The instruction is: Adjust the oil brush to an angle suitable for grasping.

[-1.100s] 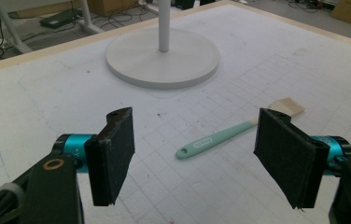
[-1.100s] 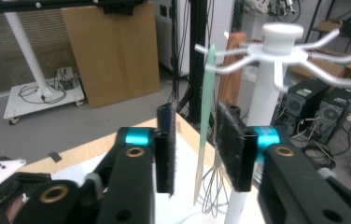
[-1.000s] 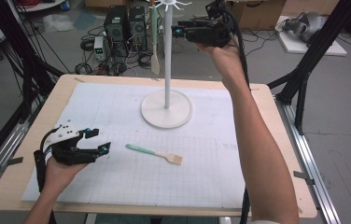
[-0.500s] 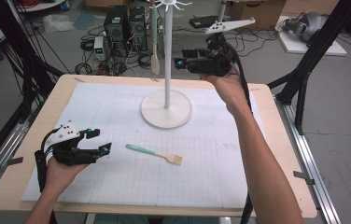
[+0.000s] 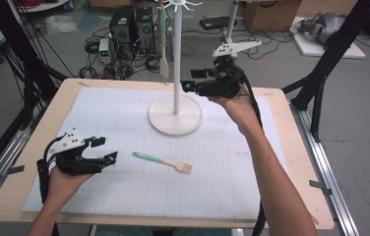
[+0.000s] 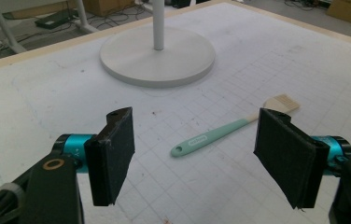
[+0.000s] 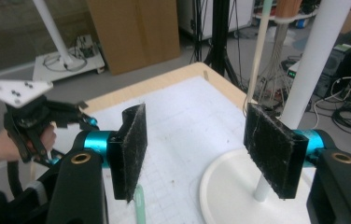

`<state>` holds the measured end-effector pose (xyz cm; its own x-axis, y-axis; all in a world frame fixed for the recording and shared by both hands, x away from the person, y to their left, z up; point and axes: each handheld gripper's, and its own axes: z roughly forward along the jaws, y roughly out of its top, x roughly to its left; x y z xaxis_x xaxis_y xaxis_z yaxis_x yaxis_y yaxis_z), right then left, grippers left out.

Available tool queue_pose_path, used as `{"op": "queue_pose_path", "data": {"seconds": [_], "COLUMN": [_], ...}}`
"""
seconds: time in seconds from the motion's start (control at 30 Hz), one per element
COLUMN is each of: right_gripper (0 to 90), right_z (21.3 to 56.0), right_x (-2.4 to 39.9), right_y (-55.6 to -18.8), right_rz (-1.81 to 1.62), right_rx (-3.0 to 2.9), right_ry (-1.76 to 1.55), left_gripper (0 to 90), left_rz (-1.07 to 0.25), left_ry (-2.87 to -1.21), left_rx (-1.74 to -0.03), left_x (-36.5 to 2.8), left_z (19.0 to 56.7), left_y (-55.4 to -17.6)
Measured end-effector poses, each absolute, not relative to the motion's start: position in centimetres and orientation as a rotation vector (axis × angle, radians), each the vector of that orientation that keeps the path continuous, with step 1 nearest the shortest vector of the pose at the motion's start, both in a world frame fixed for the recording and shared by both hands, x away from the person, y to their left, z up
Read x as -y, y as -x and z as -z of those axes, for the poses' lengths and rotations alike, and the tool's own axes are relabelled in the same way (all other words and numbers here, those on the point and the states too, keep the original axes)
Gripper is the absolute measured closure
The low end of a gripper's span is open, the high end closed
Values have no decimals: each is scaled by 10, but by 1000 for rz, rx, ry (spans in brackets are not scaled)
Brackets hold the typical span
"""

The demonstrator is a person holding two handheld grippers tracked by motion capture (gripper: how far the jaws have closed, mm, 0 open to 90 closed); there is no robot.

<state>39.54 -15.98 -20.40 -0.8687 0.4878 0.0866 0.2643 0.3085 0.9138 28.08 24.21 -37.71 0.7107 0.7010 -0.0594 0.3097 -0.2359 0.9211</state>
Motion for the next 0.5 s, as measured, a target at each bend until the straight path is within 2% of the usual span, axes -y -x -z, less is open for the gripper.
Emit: {"op": "queue_pose_path", "data": {"seconds": [0.5], "right_gripper": [353], "right_z": [236], "right_x": [160], "right_y": [-380], "right_rz": [-1575], "right_rx": [-2411], "right_ry": [-689], "left_gripper": [288], "left_rz": [-454], "left_ry": [-1832], "left_rx": [-785], "left_x": [-240], "left_z": [375], "left_y": [-276]}}
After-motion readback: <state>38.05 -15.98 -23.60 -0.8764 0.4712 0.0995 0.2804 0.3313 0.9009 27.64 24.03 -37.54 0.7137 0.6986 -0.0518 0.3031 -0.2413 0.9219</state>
